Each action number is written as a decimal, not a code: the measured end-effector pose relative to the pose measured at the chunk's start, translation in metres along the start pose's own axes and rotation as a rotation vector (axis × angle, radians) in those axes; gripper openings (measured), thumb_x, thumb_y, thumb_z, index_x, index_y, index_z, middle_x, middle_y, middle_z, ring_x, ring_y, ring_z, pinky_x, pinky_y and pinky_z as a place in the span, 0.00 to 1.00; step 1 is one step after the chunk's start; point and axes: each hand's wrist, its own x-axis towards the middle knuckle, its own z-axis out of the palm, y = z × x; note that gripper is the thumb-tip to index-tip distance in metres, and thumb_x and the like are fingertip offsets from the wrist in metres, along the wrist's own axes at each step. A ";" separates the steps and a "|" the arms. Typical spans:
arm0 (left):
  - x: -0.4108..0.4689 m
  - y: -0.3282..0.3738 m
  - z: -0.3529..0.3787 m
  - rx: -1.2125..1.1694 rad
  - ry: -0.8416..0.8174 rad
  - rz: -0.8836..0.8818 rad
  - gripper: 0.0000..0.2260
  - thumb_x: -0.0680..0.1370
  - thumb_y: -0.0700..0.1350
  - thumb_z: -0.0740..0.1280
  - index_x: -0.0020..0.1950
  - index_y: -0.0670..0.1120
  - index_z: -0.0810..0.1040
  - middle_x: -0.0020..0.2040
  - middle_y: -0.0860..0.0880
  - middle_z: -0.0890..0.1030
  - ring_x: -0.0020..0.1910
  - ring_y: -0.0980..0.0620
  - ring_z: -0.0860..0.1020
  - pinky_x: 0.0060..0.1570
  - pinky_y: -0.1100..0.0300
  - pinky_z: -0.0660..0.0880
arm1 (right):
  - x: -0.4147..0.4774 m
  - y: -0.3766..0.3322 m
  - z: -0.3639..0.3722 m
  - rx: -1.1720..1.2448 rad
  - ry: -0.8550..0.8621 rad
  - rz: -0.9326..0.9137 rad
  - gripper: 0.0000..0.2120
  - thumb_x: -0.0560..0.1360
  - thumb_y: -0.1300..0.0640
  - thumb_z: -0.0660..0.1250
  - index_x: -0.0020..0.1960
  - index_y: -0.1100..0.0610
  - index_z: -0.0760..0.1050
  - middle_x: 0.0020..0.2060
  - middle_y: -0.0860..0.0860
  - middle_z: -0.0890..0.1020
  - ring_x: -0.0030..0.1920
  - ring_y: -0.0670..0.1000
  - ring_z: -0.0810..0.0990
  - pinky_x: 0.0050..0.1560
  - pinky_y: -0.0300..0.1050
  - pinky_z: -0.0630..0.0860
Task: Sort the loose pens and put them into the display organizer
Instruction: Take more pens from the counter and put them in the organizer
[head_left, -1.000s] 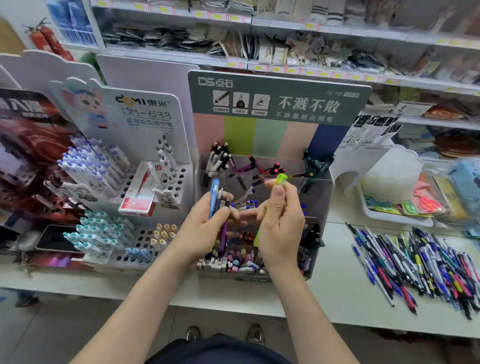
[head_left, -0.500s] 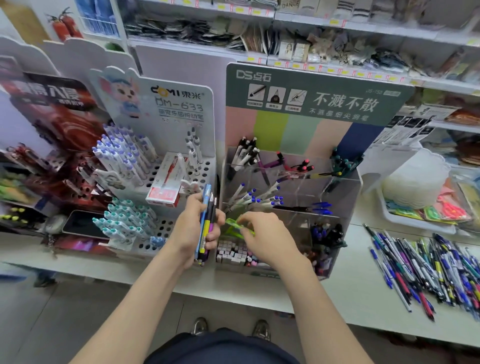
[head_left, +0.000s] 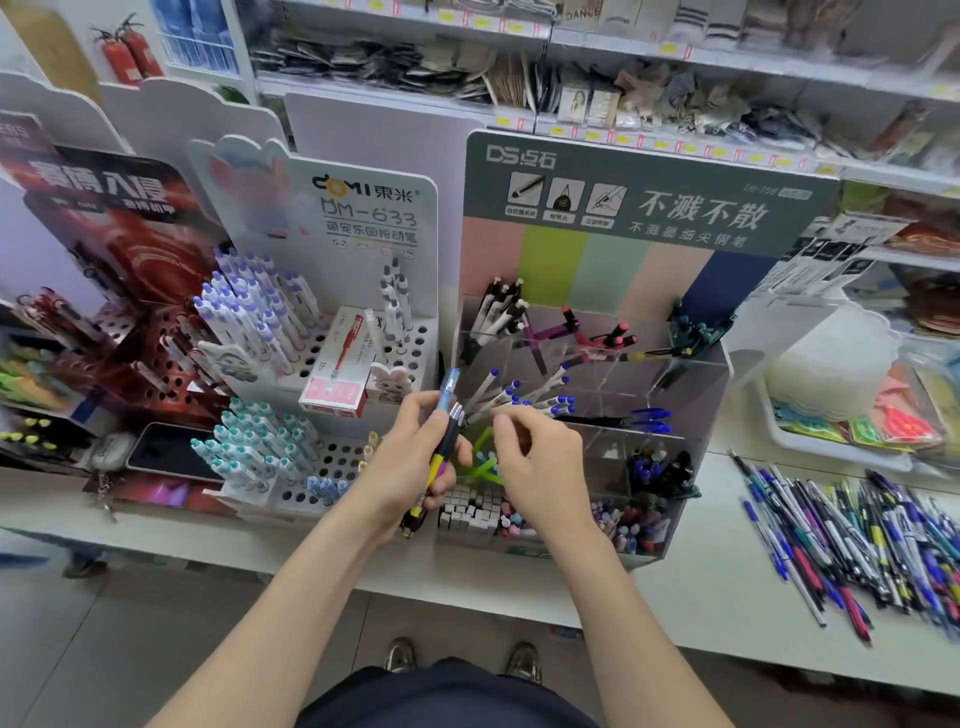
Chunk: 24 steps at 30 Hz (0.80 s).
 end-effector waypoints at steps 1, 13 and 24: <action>0.000 0.002 0.001 0.028 -0.039 -0.001 0.09 0.90 0.52 0.55 0.68 0.53 0.69 0.43 0.44 0.80 0.28 0.51 0.68 0.28 0.58 0.63 | 0.001 -0.005 -0.004 0.097 -0.029 0.072 0.14 0.85 0.52 0.65 0.47 0.54 0.85 0.34 0.51 0.83 0.35 0.46 0.79 0.40 0.45 0.75; 0.006 0.003 0.027 0.138 0.003 -0.101 0.11 0.86 0.39 0.52 0.55 0.42 0.74 0.36 0.45 0.73 0.25 0.55 0.64 0.22 0.62 0.59 | 0.005 -0.005 -0.057 0.770 0.257 0.238 0.12 0.89 0.52 0.57 0.63 0.54 0.77 0.36 0.54 0.81 0.33 0.57 0.83 0.36 0.52 0.83; 0.012 -0.009 0.032 -0.104 0.041 -0.165 0.18 0.79 0.30 0.52 0.63 0.36 0.78 0.43 0.43 0.79 0.34 0.50 0.73 0.31 0.57 0.70 | -0.005 0.029 -0.051 -0.422 -0.414 0.260 0.07 0.78 0.52 0.66 0.57 0.47 0.76 0.48 0.49 0.83 0.50 0.52 0.78 0.47 0.51 0.79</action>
